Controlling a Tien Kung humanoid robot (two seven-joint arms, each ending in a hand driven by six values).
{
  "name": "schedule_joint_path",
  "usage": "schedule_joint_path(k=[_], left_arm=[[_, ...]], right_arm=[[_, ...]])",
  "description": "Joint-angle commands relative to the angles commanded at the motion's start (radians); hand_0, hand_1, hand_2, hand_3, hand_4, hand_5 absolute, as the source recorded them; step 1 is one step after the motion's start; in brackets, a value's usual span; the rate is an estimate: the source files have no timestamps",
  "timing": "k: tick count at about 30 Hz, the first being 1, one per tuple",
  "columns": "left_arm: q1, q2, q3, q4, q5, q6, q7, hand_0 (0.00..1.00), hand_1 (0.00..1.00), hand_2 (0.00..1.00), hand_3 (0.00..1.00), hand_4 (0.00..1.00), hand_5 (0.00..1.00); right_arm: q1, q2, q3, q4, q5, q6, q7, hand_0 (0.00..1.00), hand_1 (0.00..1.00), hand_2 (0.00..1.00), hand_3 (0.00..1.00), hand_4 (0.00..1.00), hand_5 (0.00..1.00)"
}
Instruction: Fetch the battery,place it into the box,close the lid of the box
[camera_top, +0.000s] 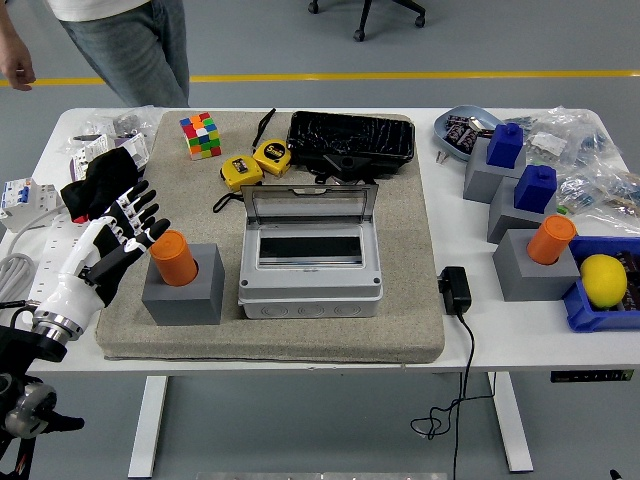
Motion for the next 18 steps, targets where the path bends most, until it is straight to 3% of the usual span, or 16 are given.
schedule_joint_path(k=[7,18], left_arm=[[-0.003,0.003,0.025,-0.027,0.017,0.015,-0.006,0.998,0.998,0.998,0.926,0.998,0.27],[-0.001,-0.003,0.039,-0.003,0.032,0.017,-0.008,0.998,0.998,0.998,0.92,0.998,0.232]], right_arm=[[0.003,-0.001,-0.001,0.0,0.003,0.0,0.001,0.811,0.782,0.758,0.791,0.998,0.998],[-0.002,0.0,-0.003,0.0,0.007,0.0,0.0,0.813,0.782,0.757,0.788,0.998,0.998]])
